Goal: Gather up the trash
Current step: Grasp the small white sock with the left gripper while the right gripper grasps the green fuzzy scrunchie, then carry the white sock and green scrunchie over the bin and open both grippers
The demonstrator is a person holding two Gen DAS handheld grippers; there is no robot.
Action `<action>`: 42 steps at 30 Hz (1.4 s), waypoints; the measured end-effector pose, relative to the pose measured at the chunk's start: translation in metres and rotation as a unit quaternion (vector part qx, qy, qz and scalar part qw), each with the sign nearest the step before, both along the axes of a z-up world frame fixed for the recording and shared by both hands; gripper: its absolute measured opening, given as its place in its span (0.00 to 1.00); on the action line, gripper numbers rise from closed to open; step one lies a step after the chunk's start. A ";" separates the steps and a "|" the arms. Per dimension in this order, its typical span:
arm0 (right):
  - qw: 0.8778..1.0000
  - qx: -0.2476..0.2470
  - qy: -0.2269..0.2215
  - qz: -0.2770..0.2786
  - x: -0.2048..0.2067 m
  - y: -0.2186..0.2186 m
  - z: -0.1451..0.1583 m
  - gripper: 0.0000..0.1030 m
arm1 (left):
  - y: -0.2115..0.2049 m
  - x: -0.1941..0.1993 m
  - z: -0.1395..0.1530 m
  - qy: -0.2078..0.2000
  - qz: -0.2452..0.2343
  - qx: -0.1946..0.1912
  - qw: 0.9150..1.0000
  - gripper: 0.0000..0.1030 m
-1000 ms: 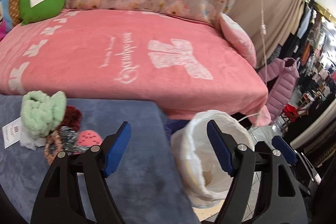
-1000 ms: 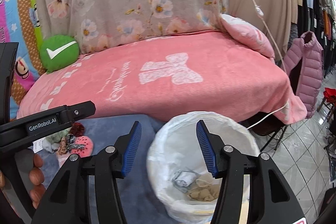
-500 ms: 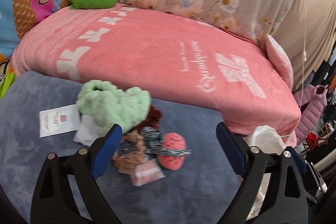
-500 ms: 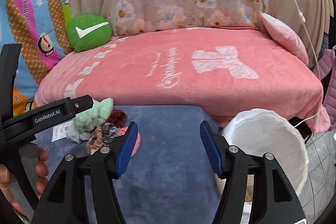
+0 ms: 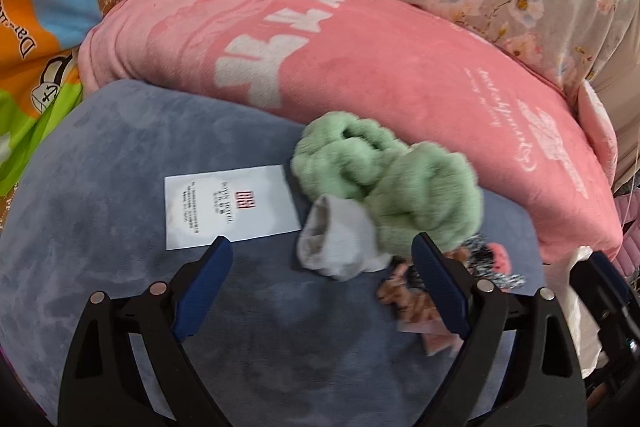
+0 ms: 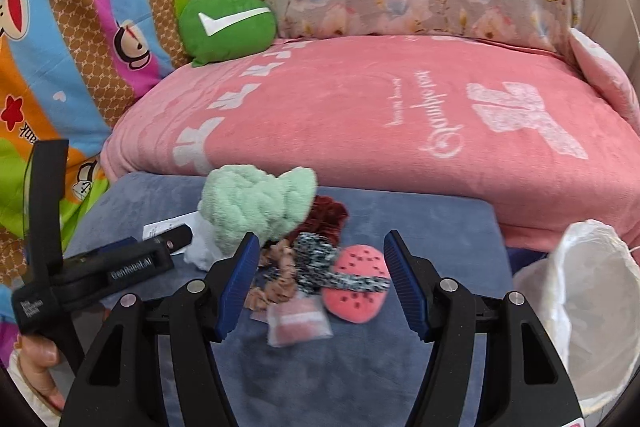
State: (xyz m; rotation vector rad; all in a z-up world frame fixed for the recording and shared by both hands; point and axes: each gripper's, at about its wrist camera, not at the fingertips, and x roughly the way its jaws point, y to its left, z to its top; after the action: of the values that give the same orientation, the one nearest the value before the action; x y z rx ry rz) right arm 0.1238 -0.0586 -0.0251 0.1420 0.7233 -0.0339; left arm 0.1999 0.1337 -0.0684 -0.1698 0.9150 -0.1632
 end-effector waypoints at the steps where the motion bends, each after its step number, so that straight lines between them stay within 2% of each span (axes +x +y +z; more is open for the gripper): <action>1: 1.000 0.002 0.002 0.004 0.005 0.005 -0.002 0.61 | 0.002 0.001 -0.004 0.003 -0.001 0.001 1.000 0.84; 4: 1.000 0.009 0.007 0.016 0.020 0.018 -0.007 0.61 | 0.005 0.007 -0.015 0.016 -0.015 -0.001 1.000 0.82; 9: 0.999 0.016 0.013 0.027 0.041 0.032 -0.009 0.61 | -0.002 0.015 -0.029 0.035 -0.046 -0.018 0.998 0.69; 12: 0.999 0.023 0.019 0.035 0.054 0.038 -0.011 0.61 | -0.011 0.020 -0.036 0.044 -0.067 -0.021 0.997 0.55; 14: 0.998 0.028 0.027 0.042 0.063 0.042 -0.015 0.61 | -0.014 0.023 -0.039 0.050 -0.076 -0.024 0.996 0.42; 15: 0.998 0.030 0.034 0.047 0.068 0.044 -0.018 0.61 | -0.015 0.023 -0.039 0.050 -0.076 -0.024 0.996 0.41; 17: 0.997 0.032 0.046 0.056 0.076 0.049 -0.024 0.54 | -0.015 0.023 -0.038 0.044 -0.076 -0.022 0.996 0.31; 19: 0.996 0.030 0.058 0.066 0.082 0.054 -0.031 0.34 | -0.013 0.023 -0.036 0.043 -0.076 -0.024 0.996 0.26; 22: 0.994 0.025 0.069 0.078 0.084 0.060 -0.037 0.11 | -0.010 0.022 -0.035 0.044 -0.075 -0.030 0.996 0.20; 24: 0.995 0.022 0.062 0.080 0.081 0.061 -0.035 0.08 | -0.008 0.021 -0.032 0.041 -0.074 -0.030 0.996 0.17; 31: 0.997 0.016 0.009 0.079 0.061 0.049 0.013 0.05 | -0.007 0.006 0.000 0.010 -0.066 -0.034 0.997 0.15; 36: 0.997 0.008 -0.035 0.066 0.043 0.025 0.060 0.05 | -0.022 -0.013 0.047 -0.037 -0.074 -0.028 0.996 0.14; 42: 0.996 -0.008 -0.079 0.040 0.015 -0.016 0.111 0.05 | -0.059 -0.037 0.106 -0.092 -0.095 -0.036 0.991 0.14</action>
State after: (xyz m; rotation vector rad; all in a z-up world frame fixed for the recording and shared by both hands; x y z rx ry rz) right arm 0.1389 -0.0744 0.0855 0.0990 0.5705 0.0475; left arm 0.1630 0.0744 0.0379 -0.1320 0.7416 -0.3829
